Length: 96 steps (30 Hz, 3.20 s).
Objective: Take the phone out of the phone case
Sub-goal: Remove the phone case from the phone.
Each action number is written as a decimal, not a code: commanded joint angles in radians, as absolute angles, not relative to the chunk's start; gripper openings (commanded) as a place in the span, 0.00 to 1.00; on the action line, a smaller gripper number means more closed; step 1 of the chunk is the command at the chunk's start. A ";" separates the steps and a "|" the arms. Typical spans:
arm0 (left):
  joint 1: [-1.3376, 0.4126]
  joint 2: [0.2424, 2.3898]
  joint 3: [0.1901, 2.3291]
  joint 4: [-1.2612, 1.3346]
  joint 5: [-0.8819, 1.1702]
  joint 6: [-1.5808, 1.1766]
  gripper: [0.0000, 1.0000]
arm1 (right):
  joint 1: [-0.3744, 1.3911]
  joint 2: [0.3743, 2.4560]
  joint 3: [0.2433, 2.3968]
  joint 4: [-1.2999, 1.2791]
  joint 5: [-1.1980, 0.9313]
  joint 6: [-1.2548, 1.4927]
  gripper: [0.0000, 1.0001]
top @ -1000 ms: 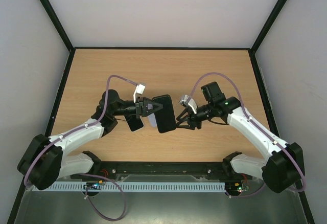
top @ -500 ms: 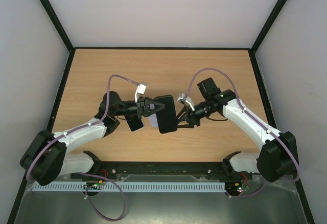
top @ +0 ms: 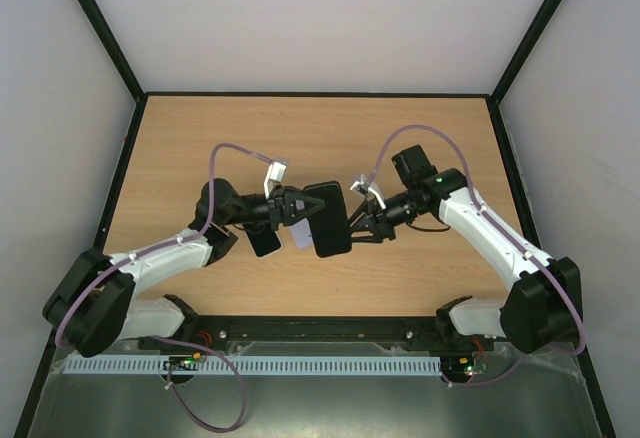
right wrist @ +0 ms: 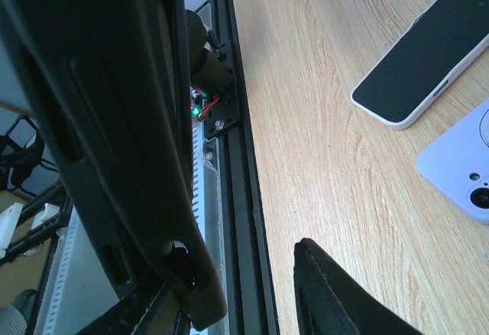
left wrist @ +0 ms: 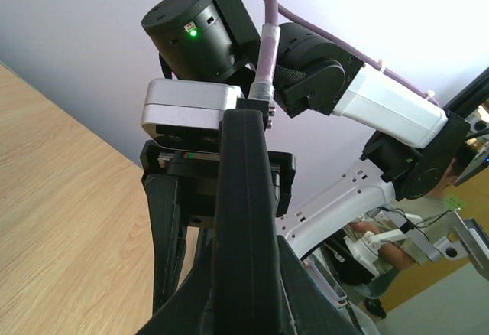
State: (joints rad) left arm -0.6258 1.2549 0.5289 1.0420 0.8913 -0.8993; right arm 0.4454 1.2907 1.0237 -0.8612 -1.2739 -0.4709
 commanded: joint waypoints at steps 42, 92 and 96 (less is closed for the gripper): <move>-0.788 1.398 0.815 0.259 -0.013 -0.468 0.48 | 0.406 0.984 0.610 -0.309 -0.438 0.555 0.02; -1.336 2.025 1.071 0.411 -0.859 0.179 0.54 | 0.324 1.391 0.591 -0.219 -0.611 0.470 0.02; -1.337 2.056 1.091 0.394 -0.902 0.218 0.50 | 0.324 1.392 0.593 -0.220 -0.620 0.466 0.02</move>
State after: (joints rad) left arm -1.3308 2.0197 1.0576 0.4282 -0.8066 0.1555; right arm 0.3008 1.3685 0.6041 -0.2386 -0.5690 0.4915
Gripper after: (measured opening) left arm 0.513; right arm 0.030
